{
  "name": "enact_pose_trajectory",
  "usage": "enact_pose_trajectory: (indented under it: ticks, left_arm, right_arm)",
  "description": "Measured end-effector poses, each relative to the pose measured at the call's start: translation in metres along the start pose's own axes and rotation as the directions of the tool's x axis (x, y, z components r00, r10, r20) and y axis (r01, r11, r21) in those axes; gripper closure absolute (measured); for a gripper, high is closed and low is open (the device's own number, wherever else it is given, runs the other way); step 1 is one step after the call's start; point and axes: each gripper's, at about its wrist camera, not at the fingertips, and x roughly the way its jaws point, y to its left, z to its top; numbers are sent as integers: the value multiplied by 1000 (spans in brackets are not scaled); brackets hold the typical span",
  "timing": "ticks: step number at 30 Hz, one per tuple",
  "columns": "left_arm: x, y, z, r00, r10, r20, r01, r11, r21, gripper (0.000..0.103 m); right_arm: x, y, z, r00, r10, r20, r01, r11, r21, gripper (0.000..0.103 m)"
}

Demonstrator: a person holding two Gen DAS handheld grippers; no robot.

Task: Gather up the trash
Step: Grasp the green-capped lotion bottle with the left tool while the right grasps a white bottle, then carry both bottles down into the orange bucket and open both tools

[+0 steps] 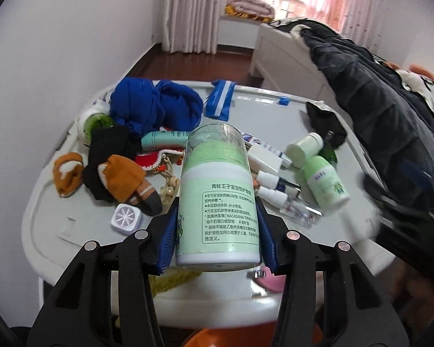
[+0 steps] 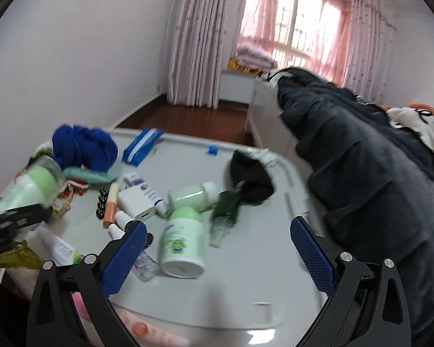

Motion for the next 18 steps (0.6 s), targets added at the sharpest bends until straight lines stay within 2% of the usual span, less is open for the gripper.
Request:
enact_pose_trajectory:
  ticks: [5, 8, 9, 10, 11, 18]
  left_arm:
    - [-5, 0, -14, 1000, -22, 11, 21, 999, 43, 56]
    - [-3, 4, -22, 999, -37, -3, 37, 998, 48, 56]
    - [-2, 4, -23, 999, -41, -6, 41, 998, 47, 56]
    - [-2, 5, -24, 999, -44, -8, 45, 998, 48, 56]
    - [-3, 5, -25, 999, -46, -7, 46, 998, 51, 56]
    - [-7, 6, -29, 998, -60, -9, 60, 996, 58, 56]
  right_arm:
    - [34, 20, 0, 997, 0, -81, 0, 1000, -8, 5]
    - [50, 27, -1, 991, 2, -131, -5, 1000, -22, 15]
    - [56, 29, -2, 988, 4, -153, -8, 1000, -25, 27]
    - [63, 29, -3, 983, 8, -184, -13, 1000, -24, 50]
    - [70, 28, -6, 976, 16, -215, -18, 1000, -9, 55]
    - [65, 16, -7, 976, 71, -208, -58, 996, 70, 56]
